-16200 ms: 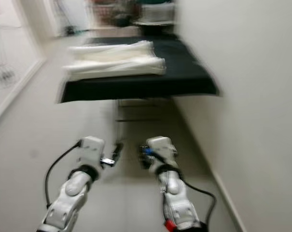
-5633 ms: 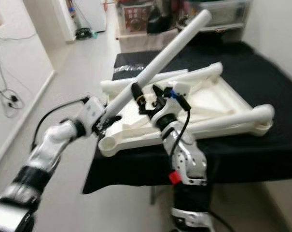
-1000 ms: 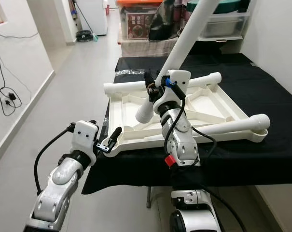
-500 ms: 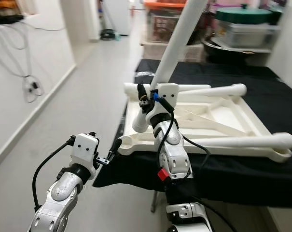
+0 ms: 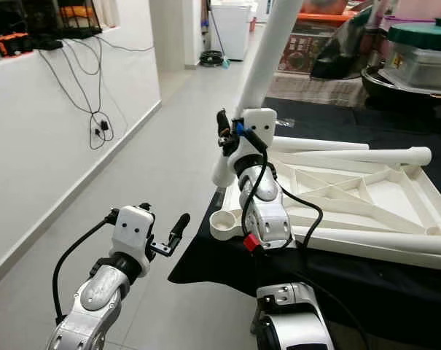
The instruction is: Building children table
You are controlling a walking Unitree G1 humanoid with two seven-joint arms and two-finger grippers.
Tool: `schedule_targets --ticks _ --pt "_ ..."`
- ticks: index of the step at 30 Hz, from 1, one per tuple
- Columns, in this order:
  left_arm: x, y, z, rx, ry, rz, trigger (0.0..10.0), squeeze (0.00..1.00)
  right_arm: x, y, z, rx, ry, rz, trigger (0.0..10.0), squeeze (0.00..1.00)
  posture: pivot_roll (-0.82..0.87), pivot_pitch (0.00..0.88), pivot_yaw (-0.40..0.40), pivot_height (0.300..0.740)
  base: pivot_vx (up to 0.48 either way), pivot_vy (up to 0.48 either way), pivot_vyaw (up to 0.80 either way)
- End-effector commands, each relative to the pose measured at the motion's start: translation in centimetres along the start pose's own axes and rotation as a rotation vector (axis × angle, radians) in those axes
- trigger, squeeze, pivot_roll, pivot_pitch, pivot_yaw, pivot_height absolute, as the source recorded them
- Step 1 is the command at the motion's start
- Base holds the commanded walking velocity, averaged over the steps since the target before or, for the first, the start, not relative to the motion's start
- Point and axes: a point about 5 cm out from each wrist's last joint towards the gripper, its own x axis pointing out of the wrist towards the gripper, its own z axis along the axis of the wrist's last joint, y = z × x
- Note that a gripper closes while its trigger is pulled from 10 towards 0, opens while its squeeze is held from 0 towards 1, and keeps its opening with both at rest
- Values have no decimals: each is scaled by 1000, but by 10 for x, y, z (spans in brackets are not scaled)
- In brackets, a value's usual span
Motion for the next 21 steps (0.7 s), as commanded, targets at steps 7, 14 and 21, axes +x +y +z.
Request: schedule_targets --ticks 7,14,21 --pt "-14 4 0 -17 24 7 10000 0 13 0 14 48 3 315 10000 0 33 96 -60 740 0 0 0" --pt "-24 6 -4 -19 49 2 10000 0 15 -3 30 38 -4 561 10000 0 39 103 -57 740 0 0 0" --pt "-35 2 -7 -41 80 -3 10000 0 3 -15 18 -12 100 761 10000 0 55 108 -61 740 0 0 0"
